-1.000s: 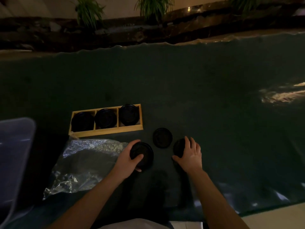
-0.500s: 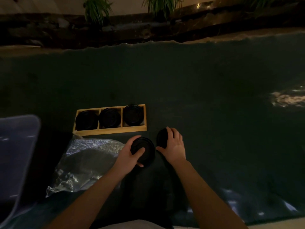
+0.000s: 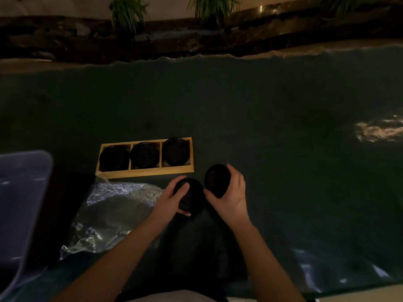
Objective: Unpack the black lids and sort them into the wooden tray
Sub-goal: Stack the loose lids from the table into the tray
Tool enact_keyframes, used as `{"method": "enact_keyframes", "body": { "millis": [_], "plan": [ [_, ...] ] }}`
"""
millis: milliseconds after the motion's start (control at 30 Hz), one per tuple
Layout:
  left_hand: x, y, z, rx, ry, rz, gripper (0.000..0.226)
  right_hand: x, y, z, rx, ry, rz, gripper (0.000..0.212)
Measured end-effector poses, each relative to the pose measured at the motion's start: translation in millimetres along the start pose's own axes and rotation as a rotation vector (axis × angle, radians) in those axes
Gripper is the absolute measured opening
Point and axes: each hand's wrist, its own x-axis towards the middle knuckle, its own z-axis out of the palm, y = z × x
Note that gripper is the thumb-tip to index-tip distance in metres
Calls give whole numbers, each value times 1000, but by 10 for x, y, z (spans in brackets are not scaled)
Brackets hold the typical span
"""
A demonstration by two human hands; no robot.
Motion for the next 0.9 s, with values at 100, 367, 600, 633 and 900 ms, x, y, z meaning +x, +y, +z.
{"method": "enact_keyframes", "body": {
  "millis": [100,367,600,633,900],
  "plan": [
    [-35,42,48,-4,-19,8,24,-221,-119,-79,23,-44,-146,98],
    [-188,87,123,174,-134,165,36,-418,-208,-88,-207,-71,-357,93],
    [-268,104,34,288,-94,300,40,-499,-239,-181,370,-208,108,62],
    [-285,106,11,303,-94,312,42,-486,-234,-184,398,-191,143,37],
    [-576,183,-317,721,84,565,59,-313,-311,30,481,-79,303,3]
  ]
}}
